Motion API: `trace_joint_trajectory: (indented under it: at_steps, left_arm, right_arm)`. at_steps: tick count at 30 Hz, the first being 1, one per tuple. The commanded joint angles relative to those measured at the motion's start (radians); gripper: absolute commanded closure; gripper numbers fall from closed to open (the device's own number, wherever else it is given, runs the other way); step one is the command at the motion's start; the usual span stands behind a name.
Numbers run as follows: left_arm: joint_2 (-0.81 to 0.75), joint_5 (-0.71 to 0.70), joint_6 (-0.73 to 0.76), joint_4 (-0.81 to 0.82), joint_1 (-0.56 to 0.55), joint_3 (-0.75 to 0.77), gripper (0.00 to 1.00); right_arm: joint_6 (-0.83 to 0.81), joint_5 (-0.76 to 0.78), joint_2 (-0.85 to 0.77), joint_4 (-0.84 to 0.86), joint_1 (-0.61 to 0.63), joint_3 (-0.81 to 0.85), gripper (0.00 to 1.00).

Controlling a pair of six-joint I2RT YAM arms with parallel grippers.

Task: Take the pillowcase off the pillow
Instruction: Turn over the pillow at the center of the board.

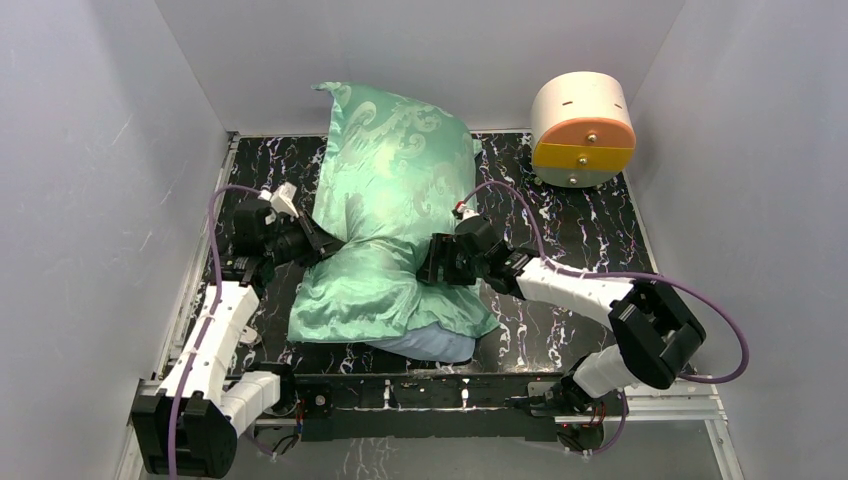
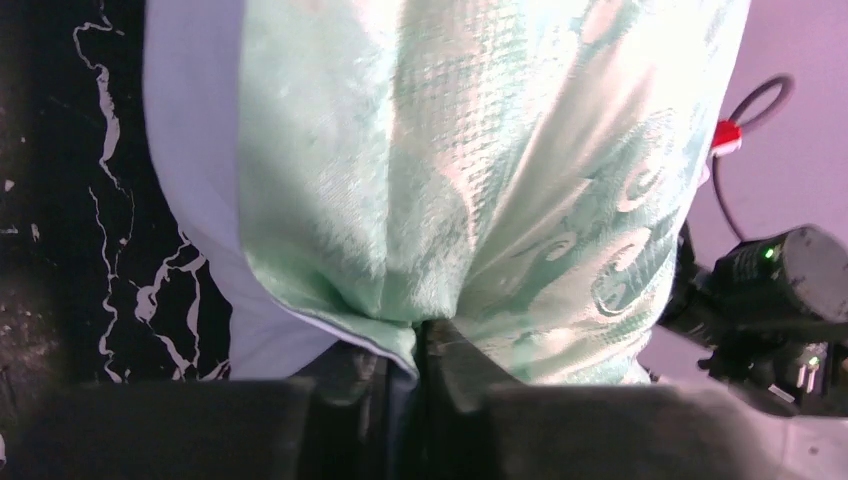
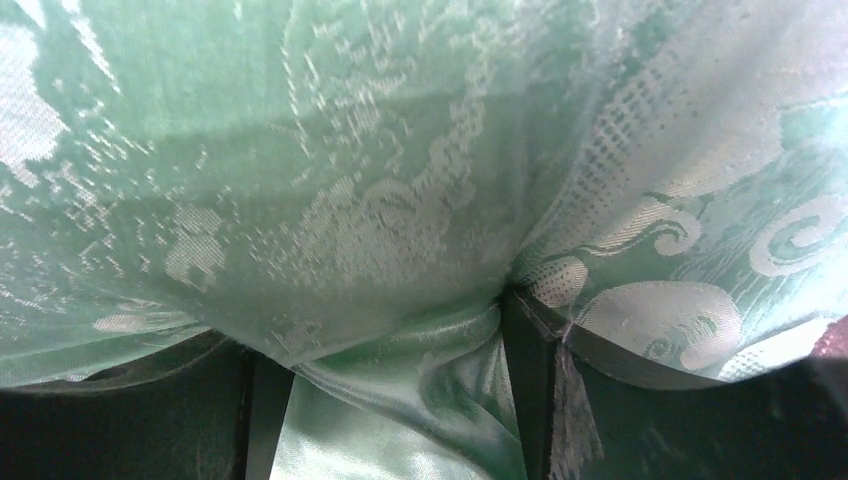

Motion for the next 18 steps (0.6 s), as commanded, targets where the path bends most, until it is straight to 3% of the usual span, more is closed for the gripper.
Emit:
trace_joint_trajectory:
  at_steps: [1,7,13,16,17,18]
  left_arm:
    - [0.005,0.191,0.047,-0.031,-0.023,0.102,1.0]
    - [-0.054,0.104,0.129,-0.197,-0.024,0.41,1.0]
    - [-0.056,0.274,0.119,-0.208,-0.023,0.591,1.0]
    - [-0.065,0.338,0.133,-0.207,-0.026,0.575,1.0]
    - [-0.067,0.395,0.128,-0.208,-0.031,0.486,1.0]
    - [-0.071,0.404,0.137,-0.208,-0.031,0.452,0.83]
  right_arm:
    - [-0.029,-0.029,0.036,-0.169,0.01,-0.024,0.19]
    - [-0.051,-0.158,0.045,-0.127,0.001,0.158,0.11]
    - [-0.059,-0.381,0.142,-0.069,-0.002,0.418,0.07]
    - [-0.066,-0.173,0.134,-0.193,-0.01,0.446,0.04]
    - [0.004,0.132,0.069,-0.332,-0.035,0.378,0.03]
    - [0.031,0.199,0.035,-0.366,-0.049,0.342,0.03]
